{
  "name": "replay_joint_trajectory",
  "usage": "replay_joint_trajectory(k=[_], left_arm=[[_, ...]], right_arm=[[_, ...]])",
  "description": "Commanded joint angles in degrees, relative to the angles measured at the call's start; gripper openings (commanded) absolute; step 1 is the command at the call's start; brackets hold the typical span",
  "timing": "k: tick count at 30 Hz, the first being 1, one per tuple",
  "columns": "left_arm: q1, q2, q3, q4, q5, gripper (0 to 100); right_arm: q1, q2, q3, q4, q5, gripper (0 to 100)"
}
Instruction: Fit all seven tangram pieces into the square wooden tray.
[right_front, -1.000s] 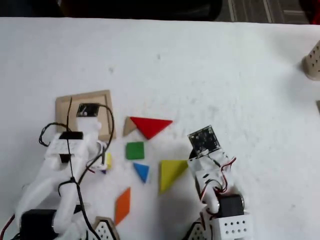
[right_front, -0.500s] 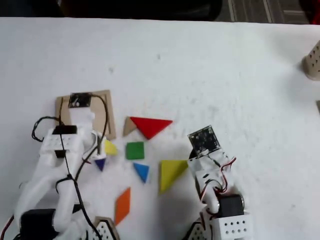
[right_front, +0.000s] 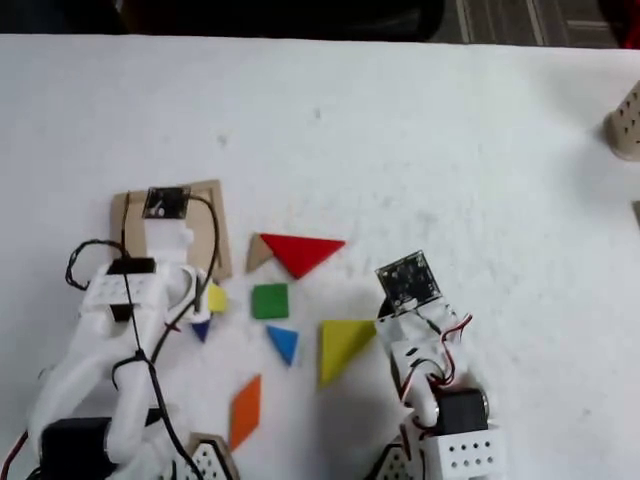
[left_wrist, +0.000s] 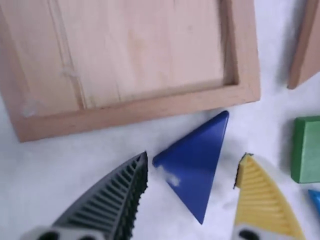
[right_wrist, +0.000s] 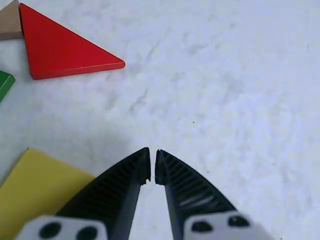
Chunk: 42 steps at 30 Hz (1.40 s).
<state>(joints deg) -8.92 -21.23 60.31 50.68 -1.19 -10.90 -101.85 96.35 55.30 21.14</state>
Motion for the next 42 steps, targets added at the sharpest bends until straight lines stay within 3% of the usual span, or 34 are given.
replay_joint_trajectory(k=[1,9,19,27,42], left_arm=[[-0.2,-1.4,0.3,-2.4,-2.1,30],[-0.2,-0.7,0.6,-2.5,-4.1,30],[0.7,12.7,-9.9,2.5,-4.3,30],[2.9,12.4,-9.1,2.5,-8.6,6],[3.4,11.3,-11.0,5.5,-7.9,8]], right_arm=[[0.4,-0.6,0.5,-1.2,0.0,2.9],[0.4,-0.6,0.5,-1.2,0.0,2.8],[0.3,-0.6,0.5,-1.2,0.0,2.8],[0.2,-0.6,0.5,-1.2,0.0,2.8],[0.2,-0.6,0.5,-1.2,0.0,2.8]])
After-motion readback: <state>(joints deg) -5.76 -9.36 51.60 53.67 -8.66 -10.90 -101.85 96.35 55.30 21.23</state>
